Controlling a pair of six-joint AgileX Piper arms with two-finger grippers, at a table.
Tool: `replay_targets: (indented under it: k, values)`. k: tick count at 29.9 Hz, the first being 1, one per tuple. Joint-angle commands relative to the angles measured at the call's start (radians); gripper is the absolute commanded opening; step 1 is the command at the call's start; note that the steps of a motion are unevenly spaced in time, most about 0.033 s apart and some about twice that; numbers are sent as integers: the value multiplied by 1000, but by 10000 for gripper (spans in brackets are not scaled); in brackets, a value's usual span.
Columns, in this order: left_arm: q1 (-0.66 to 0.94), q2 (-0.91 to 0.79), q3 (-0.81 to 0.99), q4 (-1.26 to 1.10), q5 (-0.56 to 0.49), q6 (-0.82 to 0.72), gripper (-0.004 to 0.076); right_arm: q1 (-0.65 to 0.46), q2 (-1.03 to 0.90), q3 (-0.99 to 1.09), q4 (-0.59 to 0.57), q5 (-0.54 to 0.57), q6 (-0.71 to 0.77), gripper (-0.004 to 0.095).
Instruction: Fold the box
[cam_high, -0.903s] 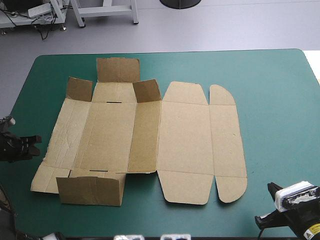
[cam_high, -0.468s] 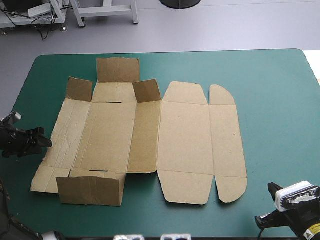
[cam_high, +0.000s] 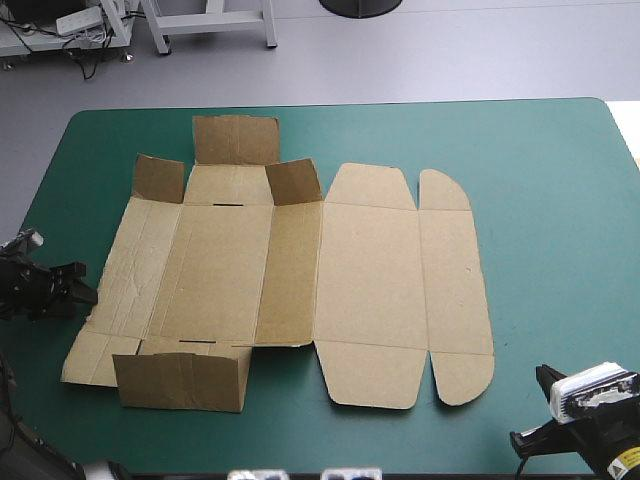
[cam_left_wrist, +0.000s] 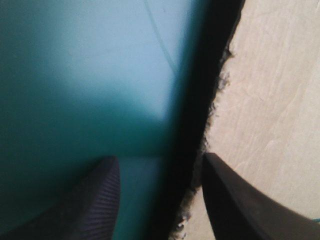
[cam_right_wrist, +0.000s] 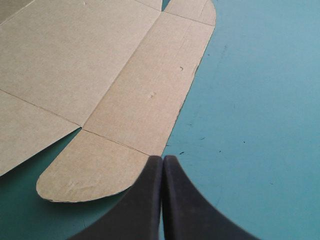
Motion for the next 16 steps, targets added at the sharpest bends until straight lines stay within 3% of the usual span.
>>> replay_targets:
  k: [1, 16]
  values:
    - [-5, -40, -21, -31, 98, -17, 370, -7, 11, -23, -2, -68, 2, -17]
    - [-146, -42, -19, -3, 99, -78, 369, -7, 11, -23, -2, -68, 2, -16]
